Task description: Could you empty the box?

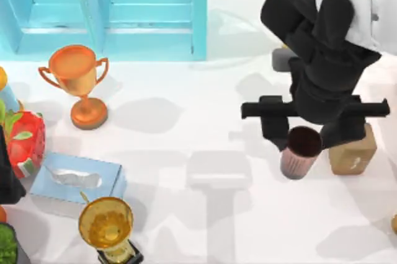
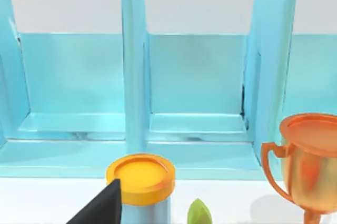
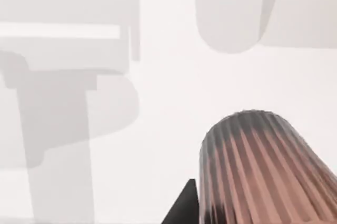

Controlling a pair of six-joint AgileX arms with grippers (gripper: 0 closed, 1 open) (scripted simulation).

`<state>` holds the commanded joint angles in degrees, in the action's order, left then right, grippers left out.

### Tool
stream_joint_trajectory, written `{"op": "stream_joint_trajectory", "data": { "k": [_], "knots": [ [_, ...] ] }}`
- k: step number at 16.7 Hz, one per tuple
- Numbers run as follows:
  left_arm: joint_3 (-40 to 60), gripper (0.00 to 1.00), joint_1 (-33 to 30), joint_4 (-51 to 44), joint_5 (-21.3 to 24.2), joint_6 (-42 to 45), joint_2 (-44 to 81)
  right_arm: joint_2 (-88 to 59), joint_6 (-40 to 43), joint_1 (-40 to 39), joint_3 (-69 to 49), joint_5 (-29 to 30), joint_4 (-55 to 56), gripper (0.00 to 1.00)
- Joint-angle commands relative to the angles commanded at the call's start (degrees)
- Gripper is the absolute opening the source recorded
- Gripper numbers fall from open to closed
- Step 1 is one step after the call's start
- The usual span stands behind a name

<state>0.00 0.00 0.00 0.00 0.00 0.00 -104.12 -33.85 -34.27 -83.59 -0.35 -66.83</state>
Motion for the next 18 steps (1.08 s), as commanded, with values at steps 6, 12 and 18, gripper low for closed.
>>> {"op": "stream_joint_trajectory", "data": {
  "k": [6, 12, 18],
  "knots": [
    [0.0, 1.0, 0.0, 0.0, 0.0, 0.0, 0.0, 3.12, -9.67, -8.36, 9.9, 0.14, 4.28, 0.0],
    [0.0, 1.0, 0.0, 0.0, 0.0, 0.0, 0.0, 2.48, -9.73, -8.2, 10.59, 0.03, 5.05, 0.0],
    [0.0, 1.0, 0.0, 0.0, 0.0, 0.0, 0.0, 1.09, -9.95, -8.56, 14.83, 0.12, 11.2, 0.0]
  ]
}}
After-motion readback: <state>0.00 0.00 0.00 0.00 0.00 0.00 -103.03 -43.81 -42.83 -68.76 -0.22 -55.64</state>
